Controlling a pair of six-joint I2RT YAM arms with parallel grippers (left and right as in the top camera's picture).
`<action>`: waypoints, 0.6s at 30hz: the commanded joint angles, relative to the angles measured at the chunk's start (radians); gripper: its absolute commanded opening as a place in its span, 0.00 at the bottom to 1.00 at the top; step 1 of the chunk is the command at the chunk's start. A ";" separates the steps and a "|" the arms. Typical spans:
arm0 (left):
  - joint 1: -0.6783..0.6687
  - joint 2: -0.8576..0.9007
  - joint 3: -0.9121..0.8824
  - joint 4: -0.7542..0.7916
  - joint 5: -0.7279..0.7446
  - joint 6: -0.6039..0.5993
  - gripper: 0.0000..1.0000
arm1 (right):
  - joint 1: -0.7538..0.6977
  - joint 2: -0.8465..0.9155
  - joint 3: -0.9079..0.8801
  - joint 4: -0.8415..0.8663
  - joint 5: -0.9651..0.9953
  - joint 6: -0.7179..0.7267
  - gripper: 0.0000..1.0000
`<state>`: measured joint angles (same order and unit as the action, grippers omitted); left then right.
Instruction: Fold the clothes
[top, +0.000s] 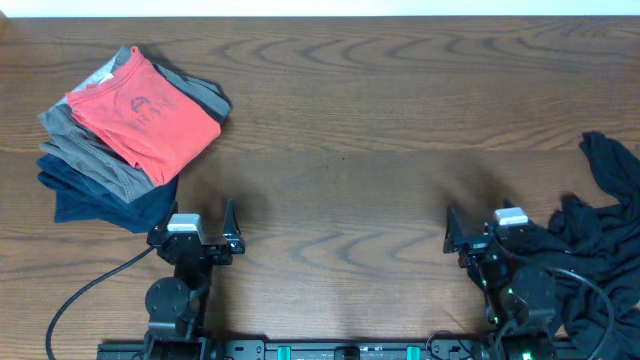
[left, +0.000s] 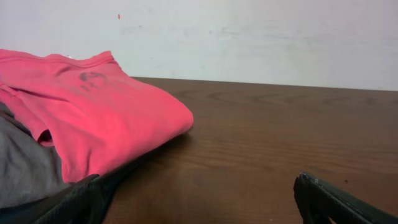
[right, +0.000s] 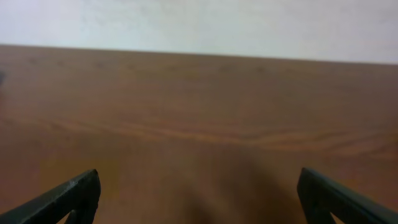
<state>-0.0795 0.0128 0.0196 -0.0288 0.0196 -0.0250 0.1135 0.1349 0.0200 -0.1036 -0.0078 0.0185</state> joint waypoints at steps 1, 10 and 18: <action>-0.002 -0.009 -0.016 -0.041 -0.008 0.006 0.98 | -0.011 0.047 0.054 -0.037 0.013 0.019 0.99; -0.002 0.007 0.035 -0.055 -0.005 -0.019 0.98 | -0.013 0.227 0.256 -0.319 0.148 0.128 0.99; -0.002 0.211 0.200 -0.253 0.027 -0.051 0.98 | -0.069 0.491 0.430 -0.530 0.172 0.213 0.99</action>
<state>-0.0803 0.1570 0.1368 -0.2584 0.0238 -0.0566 0.0788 0.5537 0.3901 -0.6048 0.1448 0.1753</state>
